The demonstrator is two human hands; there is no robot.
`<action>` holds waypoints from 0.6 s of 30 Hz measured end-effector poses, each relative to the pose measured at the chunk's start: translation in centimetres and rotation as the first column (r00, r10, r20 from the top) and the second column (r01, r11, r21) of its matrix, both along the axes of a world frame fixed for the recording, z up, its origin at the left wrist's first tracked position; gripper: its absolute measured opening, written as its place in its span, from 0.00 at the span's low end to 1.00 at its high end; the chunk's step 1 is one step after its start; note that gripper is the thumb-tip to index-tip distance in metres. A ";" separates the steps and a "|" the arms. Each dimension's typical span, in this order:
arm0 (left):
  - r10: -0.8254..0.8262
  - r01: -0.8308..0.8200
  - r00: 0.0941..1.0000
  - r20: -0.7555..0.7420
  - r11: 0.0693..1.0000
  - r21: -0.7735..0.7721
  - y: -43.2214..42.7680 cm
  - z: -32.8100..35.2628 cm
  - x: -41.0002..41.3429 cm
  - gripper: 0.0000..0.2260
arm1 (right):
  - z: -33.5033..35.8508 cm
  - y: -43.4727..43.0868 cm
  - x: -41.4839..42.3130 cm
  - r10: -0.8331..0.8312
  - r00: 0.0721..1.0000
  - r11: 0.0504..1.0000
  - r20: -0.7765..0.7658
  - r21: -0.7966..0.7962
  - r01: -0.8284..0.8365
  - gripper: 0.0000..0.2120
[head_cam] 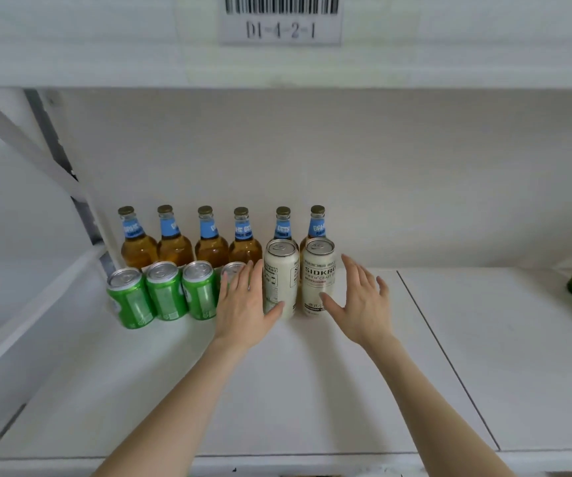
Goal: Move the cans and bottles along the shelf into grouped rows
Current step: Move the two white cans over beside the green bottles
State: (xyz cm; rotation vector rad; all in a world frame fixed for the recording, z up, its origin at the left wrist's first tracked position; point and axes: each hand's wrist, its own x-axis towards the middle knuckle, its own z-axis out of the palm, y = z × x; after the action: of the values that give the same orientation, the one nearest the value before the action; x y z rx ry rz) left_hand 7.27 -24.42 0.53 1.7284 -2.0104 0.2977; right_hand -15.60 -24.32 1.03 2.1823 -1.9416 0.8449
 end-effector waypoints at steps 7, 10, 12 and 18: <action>0.043 -0.038 0.998 0.039 0.993 -0.107 -2.9 -1.4 -0.4 0.43 | -2.3 -4.0 0.9 0.173 0.896 0.982 0.408 0.000 -0.190 0.37; 0.089 -0.081 0.994 0.056 0.988 -0.131 -3.5 -1.5 -1.0 0.43 | -2.6 -4.9 1.4 0.204 0.761 0.965 0.616 0.003 -0.261 0.30; 0.114 -0.109 0.993 0.033 0.986 -0.128 -3.7 -1.4 -1.5 0.44 | -2.6 -5.4 1.6 0.185 0.697 0.961 0.693 0.021 -0.276 0.24; 0.130 -0.145 0.985 -0.117 0.980 -0.137 -4.4 -1.6 -2.4 0.43 | -2.5 -6.3 1.1 0.161 0.582 0.946 0.797 0.043 -0.321 0.25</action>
State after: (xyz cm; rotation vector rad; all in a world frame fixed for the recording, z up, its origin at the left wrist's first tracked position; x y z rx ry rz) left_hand 4.90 -28.80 -1.02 1.7563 -1.7523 0.3790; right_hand -14.51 -30.62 -1.46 2.4594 -2.0905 2.0601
